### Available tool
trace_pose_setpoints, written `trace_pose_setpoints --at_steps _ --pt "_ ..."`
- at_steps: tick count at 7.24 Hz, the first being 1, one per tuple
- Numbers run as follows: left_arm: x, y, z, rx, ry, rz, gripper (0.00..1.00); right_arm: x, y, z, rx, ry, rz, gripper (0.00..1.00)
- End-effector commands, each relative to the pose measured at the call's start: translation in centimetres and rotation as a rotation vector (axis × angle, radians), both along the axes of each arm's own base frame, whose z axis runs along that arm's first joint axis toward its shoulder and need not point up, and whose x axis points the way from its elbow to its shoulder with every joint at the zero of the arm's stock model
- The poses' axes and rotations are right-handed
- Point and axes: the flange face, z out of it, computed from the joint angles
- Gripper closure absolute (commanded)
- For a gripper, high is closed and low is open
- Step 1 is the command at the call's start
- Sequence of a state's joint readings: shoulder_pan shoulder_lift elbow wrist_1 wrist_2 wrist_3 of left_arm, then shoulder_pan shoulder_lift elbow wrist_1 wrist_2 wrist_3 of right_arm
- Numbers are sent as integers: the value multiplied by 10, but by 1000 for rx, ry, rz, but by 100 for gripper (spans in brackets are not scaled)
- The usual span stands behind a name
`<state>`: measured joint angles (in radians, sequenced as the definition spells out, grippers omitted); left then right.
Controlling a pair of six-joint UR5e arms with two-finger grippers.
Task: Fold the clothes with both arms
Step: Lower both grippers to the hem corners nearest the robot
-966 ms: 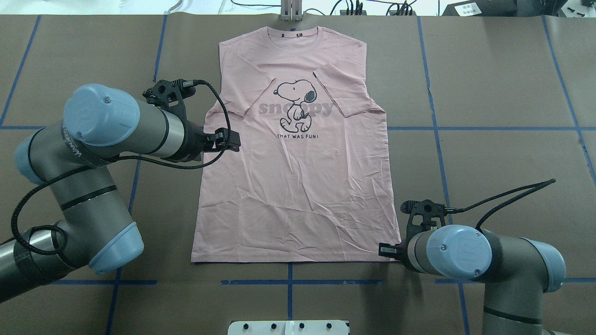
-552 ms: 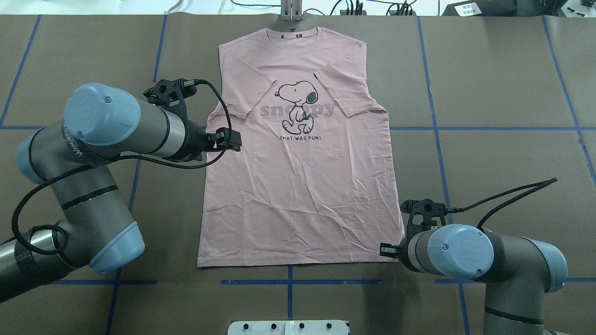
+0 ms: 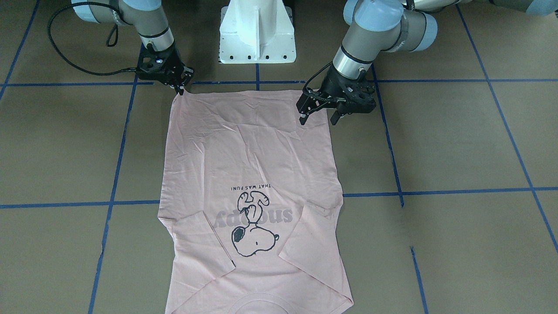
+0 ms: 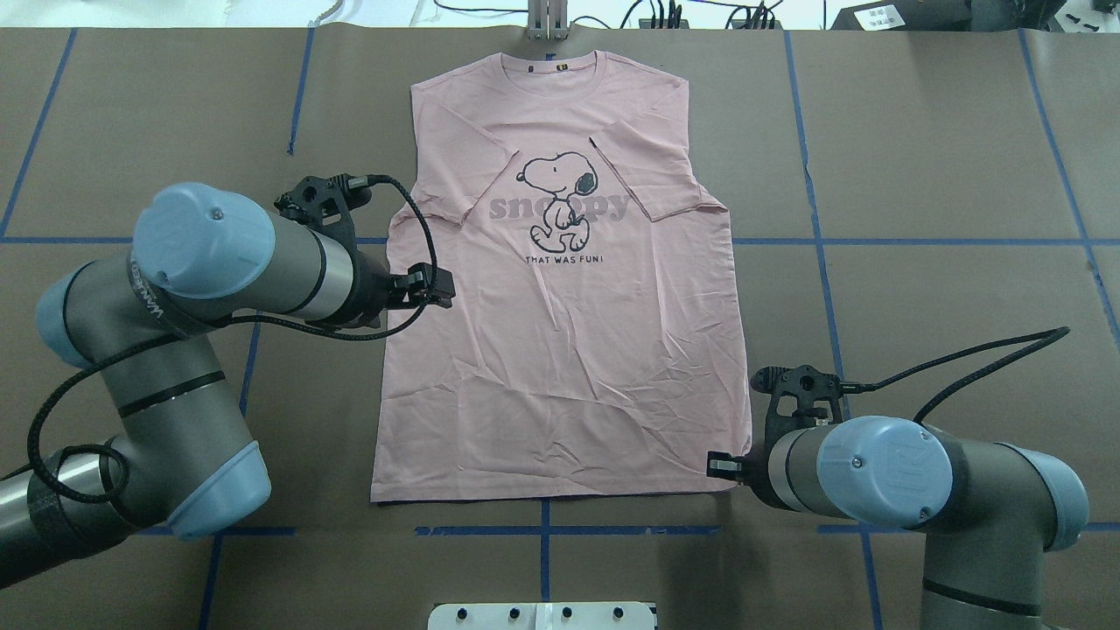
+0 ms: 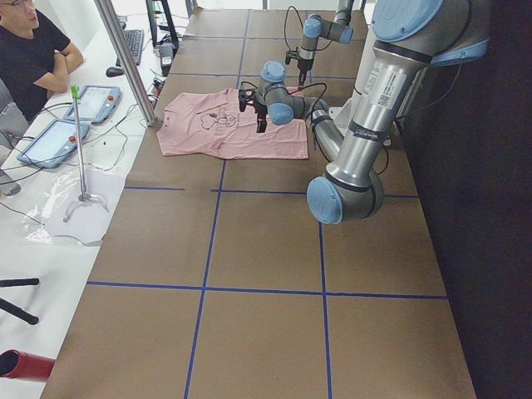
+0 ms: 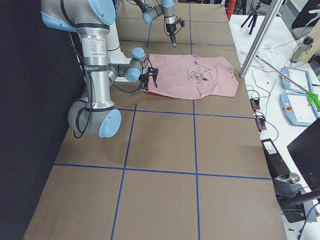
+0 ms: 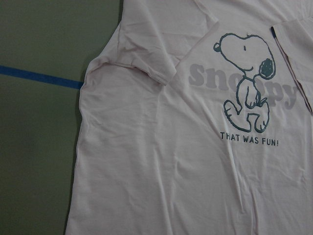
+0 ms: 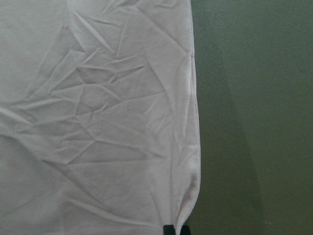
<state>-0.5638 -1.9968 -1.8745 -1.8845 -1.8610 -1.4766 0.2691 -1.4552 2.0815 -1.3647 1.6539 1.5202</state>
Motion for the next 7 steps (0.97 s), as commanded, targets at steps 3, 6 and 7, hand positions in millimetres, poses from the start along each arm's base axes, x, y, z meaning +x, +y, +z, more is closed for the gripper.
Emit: trace_pose_setpoints --at_steps 3,6,7 --pt "45 131 42 -242 -137 -72 3 4 -6 -9 6 -18 12 100" --pt "74 142 72 -263 -206 -90 4 5 -8 -10 6 -20 16 100" --pt "73 142 73 -276 -205 -100 6 5 -8 -9 6 -18 16 100"
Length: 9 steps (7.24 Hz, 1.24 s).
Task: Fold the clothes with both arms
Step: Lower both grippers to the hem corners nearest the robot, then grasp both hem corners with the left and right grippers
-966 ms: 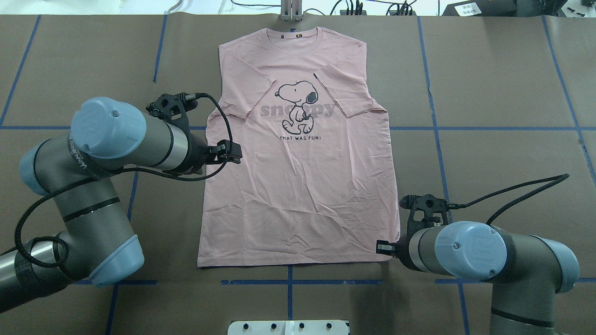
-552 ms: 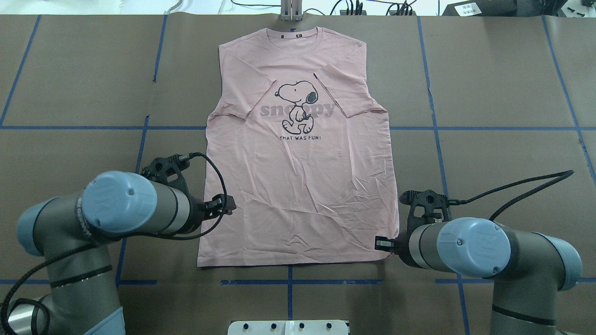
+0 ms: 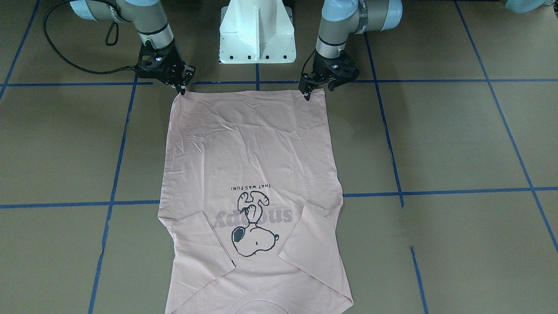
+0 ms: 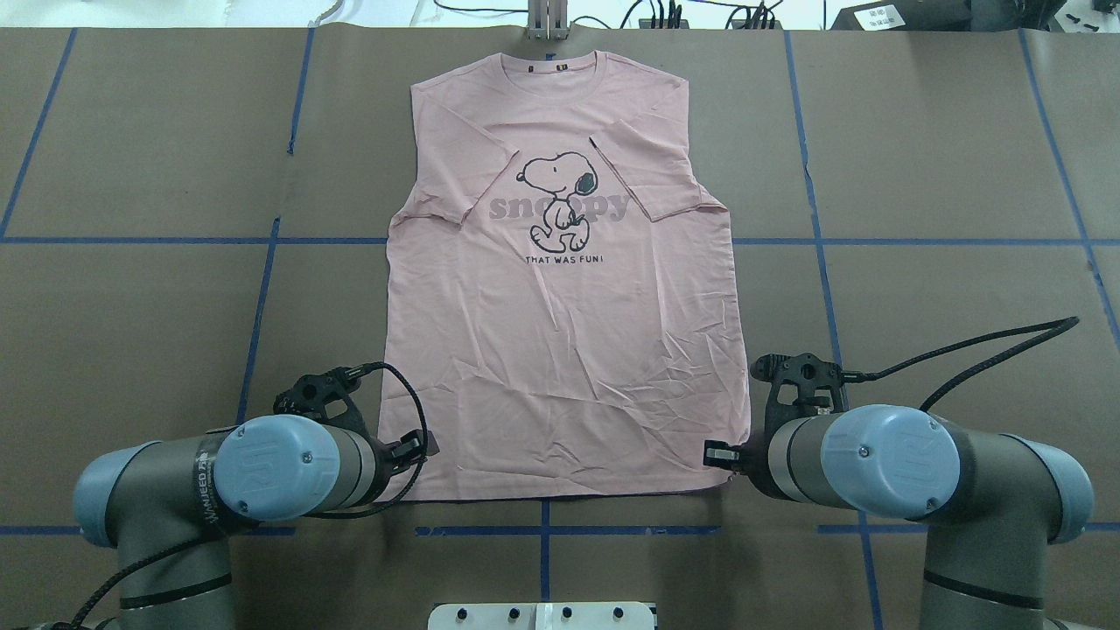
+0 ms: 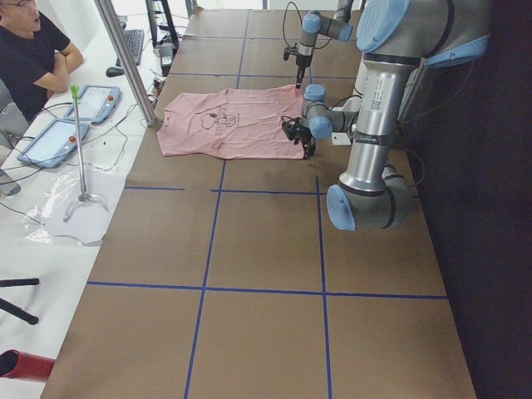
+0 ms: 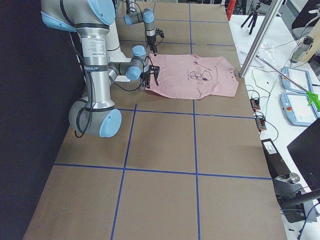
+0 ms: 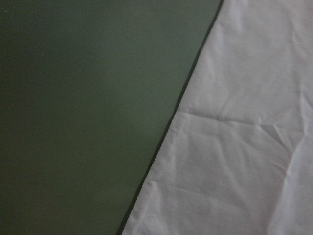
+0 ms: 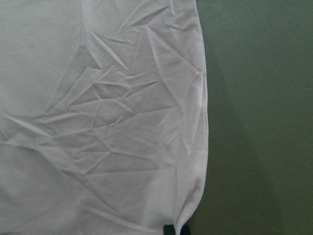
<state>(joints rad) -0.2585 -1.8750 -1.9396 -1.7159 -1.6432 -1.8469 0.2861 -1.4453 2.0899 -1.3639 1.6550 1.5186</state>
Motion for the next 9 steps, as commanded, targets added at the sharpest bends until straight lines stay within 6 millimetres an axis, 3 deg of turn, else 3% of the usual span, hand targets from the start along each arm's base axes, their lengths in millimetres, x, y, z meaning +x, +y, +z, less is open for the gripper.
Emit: trace_pose_setpoints --at_steps 1,6,7,9 --pt "0 2 3 -11 -4 -12 6 0 -1 0 0 0 2 100" --pt "4 6 9 -14 -16 -3 11 2 -3 -1 2 -1 4 100" --pt "4 7 7 -13 -13 -2 20 2 -3 0 3 1 2 100" --pt "4 8 7 -14 -16 0 59 3 -3 -2 5 -2 2 100"
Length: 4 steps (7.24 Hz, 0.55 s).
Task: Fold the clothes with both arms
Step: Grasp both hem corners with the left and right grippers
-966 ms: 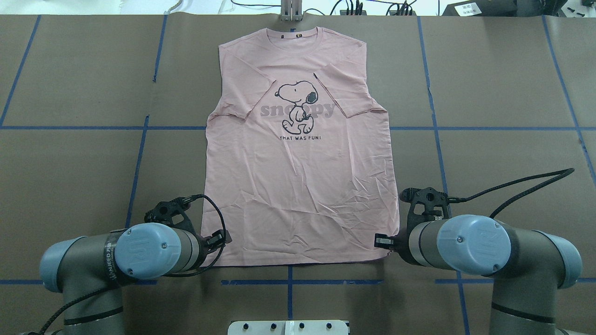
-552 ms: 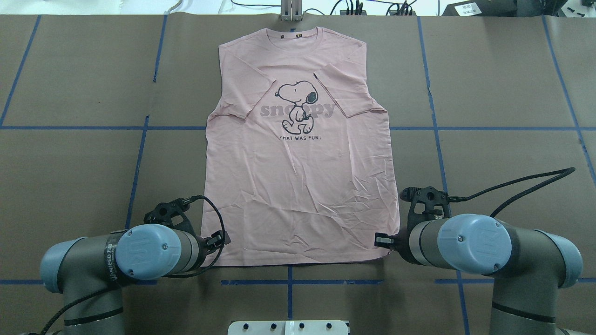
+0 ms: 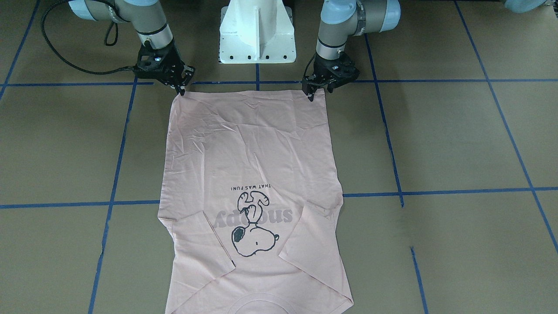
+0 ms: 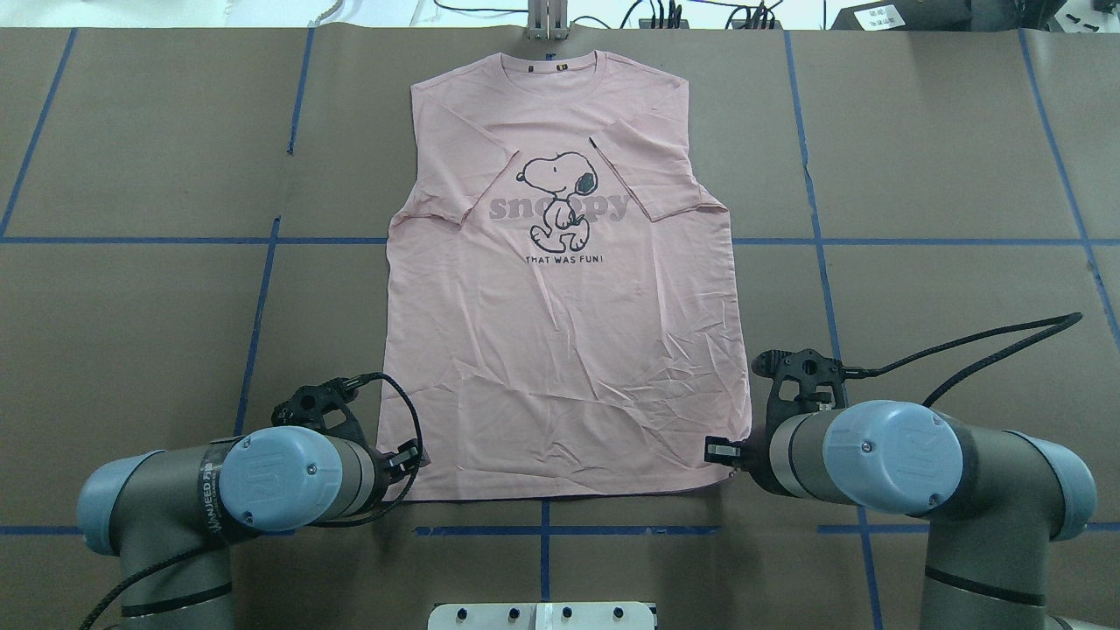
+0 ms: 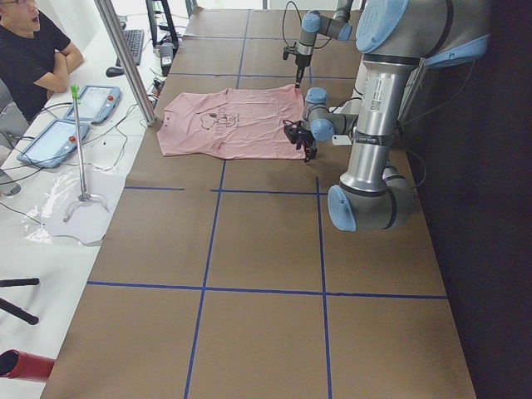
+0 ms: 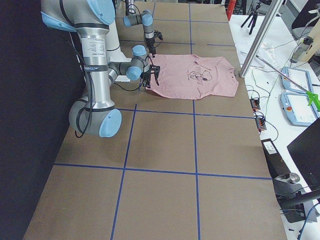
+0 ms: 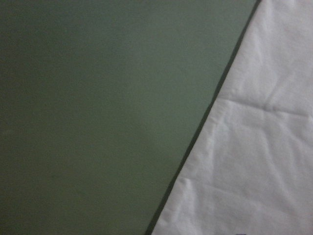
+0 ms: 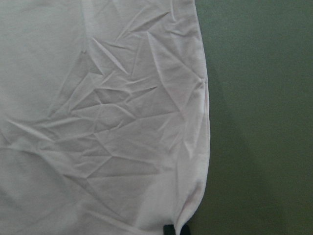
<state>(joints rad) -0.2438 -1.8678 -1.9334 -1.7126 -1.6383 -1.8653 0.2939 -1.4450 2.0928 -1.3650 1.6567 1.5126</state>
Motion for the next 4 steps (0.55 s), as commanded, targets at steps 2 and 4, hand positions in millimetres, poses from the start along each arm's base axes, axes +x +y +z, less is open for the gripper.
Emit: trace_pose_setpoints --at_steps 2,4 --pt "-3 1 -4 1 5 1 95 0 0 -1 2 -2 0 100" --pt "-9 4 -12 0 1 5 100 0 0 -1 1 -2 -2 100"
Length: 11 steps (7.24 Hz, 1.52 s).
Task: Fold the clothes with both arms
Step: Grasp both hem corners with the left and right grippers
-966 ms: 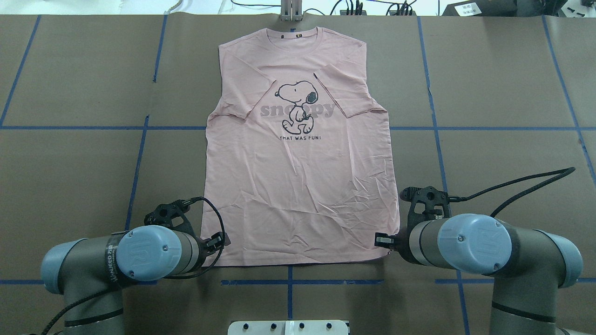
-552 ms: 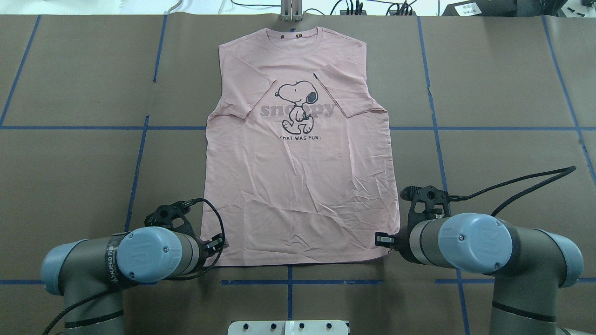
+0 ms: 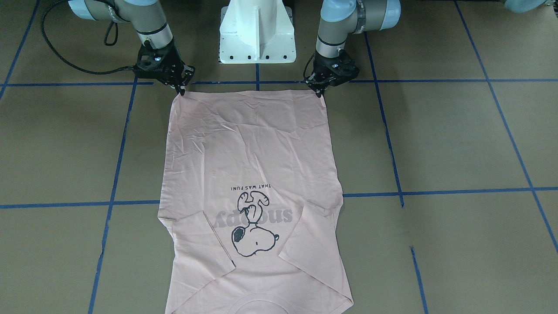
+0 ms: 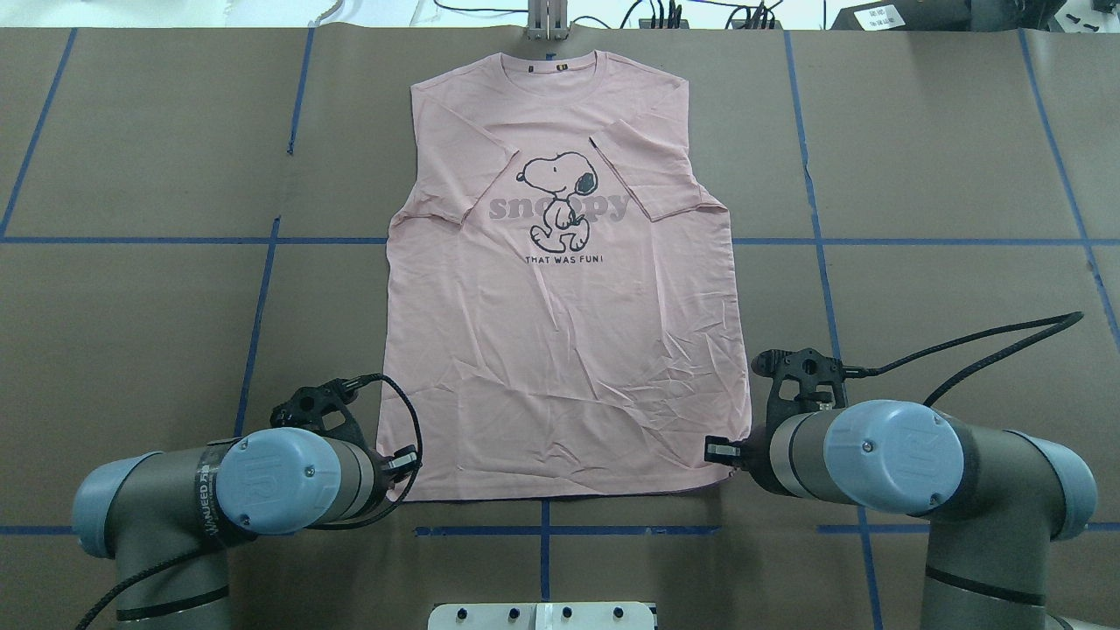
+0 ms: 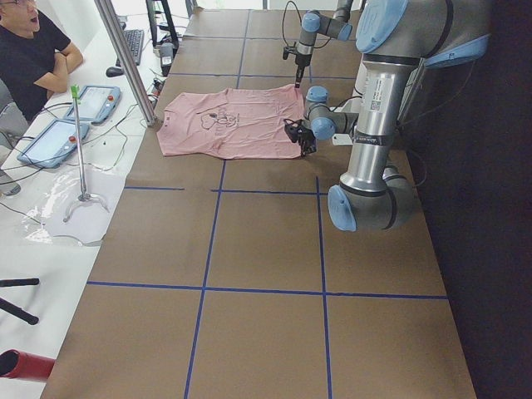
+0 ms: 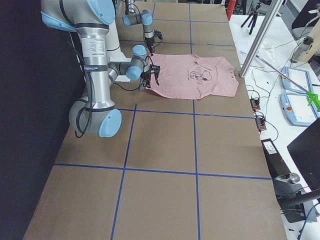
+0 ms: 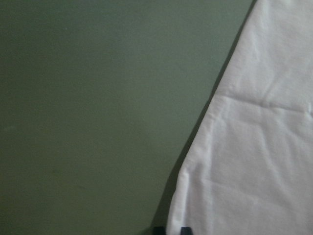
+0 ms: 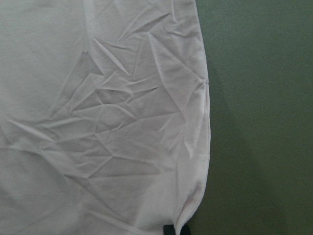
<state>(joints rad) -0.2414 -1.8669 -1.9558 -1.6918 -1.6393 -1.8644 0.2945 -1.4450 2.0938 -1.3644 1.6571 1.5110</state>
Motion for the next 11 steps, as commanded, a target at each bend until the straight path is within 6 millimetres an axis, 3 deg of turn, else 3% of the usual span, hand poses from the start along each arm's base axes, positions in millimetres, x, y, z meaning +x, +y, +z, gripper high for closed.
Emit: trace_pose_setpoints --at_steps 1,3,4,5,6,8,10,11 --pt "-9 3 -13 3 6 2 100 2 1 -3 -2 -8 -5 100" --pt "-22 11 -26 8 -19 22 100 19 6 -22 -7 -51 -19 100" --pt "-28 33 -41 23 -15 74 100 33 10 -32 -12 -73 -27 100" --pt "-52 40 -66 38 17 87 100 50 19 -39 -31 -94 -48 100" --pt "-64 61 -82 32 17 123 100 67 38 -43 -56 -111 -100 100" --pt "-108 74 -110 33 26 143 100 83 69 -57 -98 -144 -157 100" --pt "-117 74 -112 68 5 183 100 80 71 -60 -96 -151 -164 100" --pt "-111 71 -111 73 2 179 100 77 52 -56 -82 -146 -133 100"
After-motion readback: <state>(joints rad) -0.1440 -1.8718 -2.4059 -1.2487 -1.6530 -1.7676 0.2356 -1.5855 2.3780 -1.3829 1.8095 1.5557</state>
